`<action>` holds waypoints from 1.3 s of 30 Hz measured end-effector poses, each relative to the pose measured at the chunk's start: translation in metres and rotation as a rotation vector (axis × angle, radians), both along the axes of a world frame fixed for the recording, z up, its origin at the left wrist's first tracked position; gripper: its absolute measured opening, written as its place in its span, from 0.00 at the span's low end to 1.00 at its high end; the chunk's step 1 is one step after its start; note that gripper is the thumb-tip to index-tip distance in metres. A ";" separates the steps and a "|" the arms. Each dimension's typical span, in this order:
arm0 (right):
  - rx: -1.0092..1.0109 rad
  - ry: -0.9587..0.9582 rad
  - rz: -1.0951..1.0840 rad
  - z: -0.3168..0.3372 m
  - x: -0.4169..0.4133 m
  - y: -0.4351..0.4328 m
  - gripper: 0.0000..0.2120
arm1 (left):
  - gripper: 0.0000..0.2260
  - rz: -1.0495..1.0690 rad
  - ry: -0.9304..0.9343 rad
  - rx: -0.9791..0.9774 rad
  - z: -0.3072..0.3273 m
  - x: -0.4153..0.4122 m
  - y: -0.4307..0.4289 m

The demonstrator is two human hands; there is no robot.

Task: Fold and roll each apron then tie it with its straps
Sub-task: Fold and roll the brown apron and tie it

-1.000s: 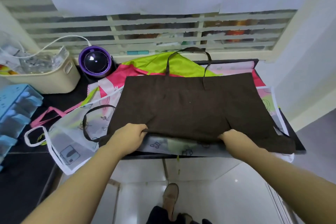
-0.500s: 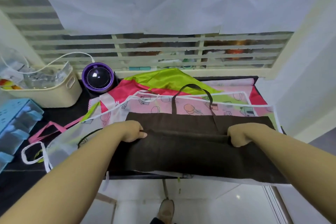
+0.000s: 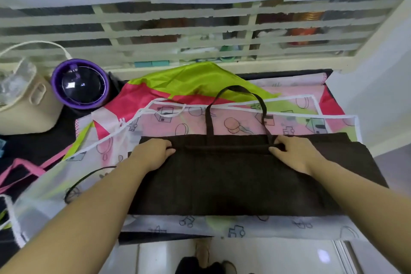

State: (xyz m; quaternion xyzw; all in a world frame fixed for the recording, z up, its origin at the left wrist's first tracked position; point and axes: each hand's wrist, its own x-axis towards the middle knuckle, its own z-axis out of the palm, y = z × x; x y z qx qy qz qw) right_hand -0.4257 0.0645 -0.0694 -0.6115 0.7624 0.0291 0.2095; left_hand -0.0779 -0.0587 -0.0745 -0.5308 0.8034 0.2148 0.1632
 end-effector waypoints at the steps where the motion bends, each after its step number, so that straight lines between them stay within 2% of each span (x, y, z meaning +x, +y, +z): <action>1: -0.072 0.003 0.040 -0.005 0.000 0.002 0.09 | 0.11 0.005 0.021 -0.031 -0.002 0.001 0.001; 4: -0.219 -0.031 0.090 -0.014 -0.002 0.000 0.09 | 0.12 -0.035 0.047 -0.116 -0.007 0.004 0.001; 6: -0.245 -0.053 0.057 -0.015 -0.007 -0.007 0.09 | 0.11 -0.059 0.055 -0.140 -0.009 0.003 -0.006; 13: -0.139 0.129 0.061 -0.029 -0.013 -0.025 0.15 | 0.14 -0.133 -0.089 -0.162 -0.010 -0.010 -0.025; 19: -0.039 0.201 0.013 -0.026 -0.011 -0.033 0.16 | 0.11 -0.040 -0.165 -0.231 -0.014 -0.014 -0.022; 22: -0.239 0.210 -0.024 -0.034 -0.001 -0.027 0.14 | 0.15 -0.038 -0.221 -0.326 -0.015 -0.021 -0.012; 24: -0.321 0.204 0.019 -0.042 0.005 -0.022 0.17 | 0.17 -0.056 -0.123 -0.362 -0.019 -0.020 -0.008; 26: -0.303 0.190 0.047 -0.043 0.006 -0.022 0.25 | 0.16 -0.052 -0.035 -0.348 -0.020 -0.016 -0.010; 29: -0.215 0.159 0.058 -0.040 0.003 -0.030 0.34 | 0.14 -0.077 -0.125 -0.280 -0.013 -0.014 -0.018; 32: -0.172 0.078 -0.020 -0.037 0.000 -0.037 0.30 | 0.09 -0.059 -0.087 -0.188 0.005 -0.015 -0.020; 34: -0.131 0.132 0.018 -0.032 0.002 -0.039 0.27 | 0.06 -0.012 -0.059 -0.129 0.018 -0.008 -0.021; 36: -0.087 0.213 0.098 -0.029 0.007 -0.044 0.24 | 0.06 -0.022 -0.110 -0.125 0.026 0.002 -0.025; 39: -0.178 0.196 0.150 -0.022 0.026 -0.056 0.22 | 0.06 -0.016 -0.252 -0.212 0.027 0.014 -0.033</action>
